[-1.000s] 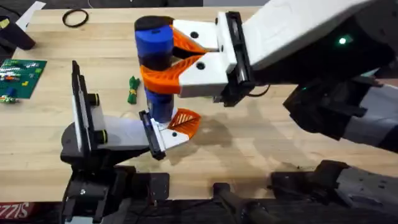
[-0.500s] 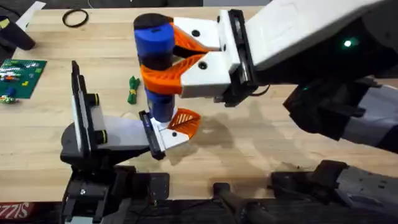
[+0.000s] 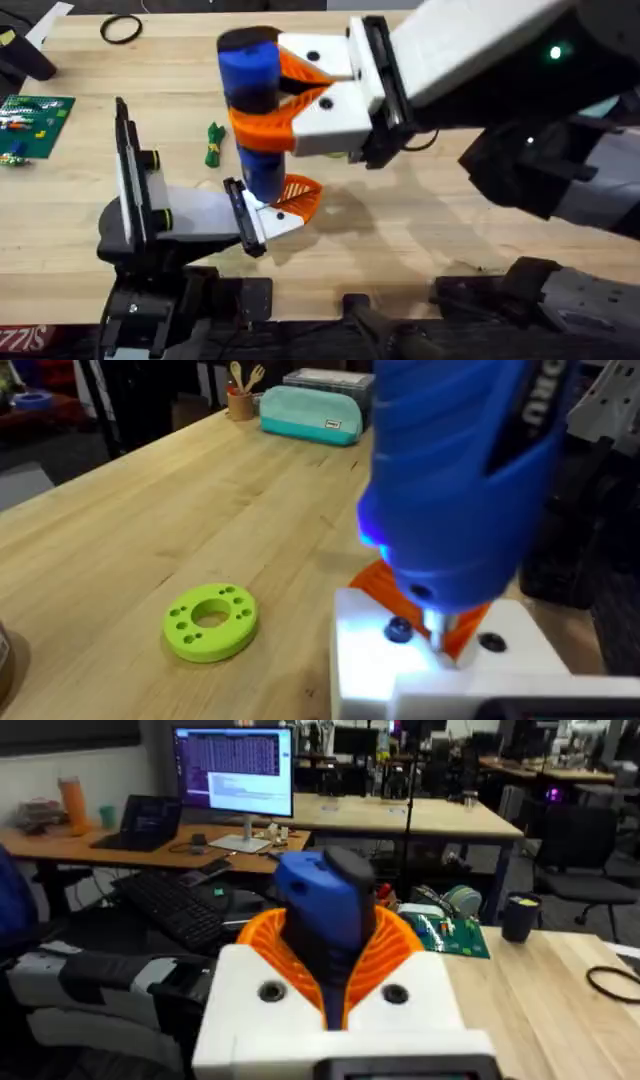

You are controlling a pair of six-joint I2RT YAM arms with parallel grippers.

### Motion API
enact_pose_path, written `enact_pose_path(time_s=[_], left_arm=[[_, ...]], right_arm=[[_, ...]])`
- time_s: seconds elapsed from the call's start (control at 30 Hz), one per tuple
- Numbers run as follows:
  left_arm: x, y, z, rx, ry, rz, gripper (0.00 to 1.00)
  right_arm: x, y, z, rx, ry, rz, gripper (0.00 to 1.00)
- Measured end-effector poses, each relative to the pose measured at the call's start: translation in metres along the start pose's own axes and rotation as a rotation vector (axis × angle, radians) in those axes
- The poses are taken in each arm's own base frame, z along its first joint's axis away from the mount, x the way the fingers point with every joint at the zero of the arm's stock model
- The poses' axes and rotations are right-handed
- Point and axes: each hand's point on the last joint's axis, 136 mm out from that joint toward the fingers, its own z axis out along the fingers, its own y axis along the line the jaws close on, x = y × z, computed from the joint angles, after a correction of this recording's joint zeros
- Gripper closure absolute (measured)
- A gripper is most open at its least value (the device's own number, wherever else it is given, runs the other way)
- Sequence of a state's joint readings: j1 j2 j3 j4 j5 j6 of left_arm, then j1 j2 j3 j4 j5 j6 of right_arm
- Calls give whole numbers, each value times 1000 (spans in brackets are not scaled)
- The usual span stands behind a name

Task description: Pick up the gripper from the table and insert it into the empty holder that is missing its gripper. Then pick up a screw, insert it into the mounting hole, and use the screwdriver to tighten it. Finally, clean up the table by picking up the vegetable and placing it into the bucket.

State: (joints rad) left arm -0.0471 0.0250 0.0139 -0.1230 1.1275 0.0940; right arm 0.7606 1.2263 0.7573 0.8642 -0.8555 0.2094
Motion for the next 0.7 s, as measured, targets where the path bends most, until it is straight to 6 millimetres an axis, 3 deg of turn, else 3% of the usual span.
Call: enact_pose_path(time_s=[0.7], left_arm=[[0, 0, 0, -1, 0, 1, 991]], right_arm=[[-9, 0, -2, -15, -20, -57, 952]])
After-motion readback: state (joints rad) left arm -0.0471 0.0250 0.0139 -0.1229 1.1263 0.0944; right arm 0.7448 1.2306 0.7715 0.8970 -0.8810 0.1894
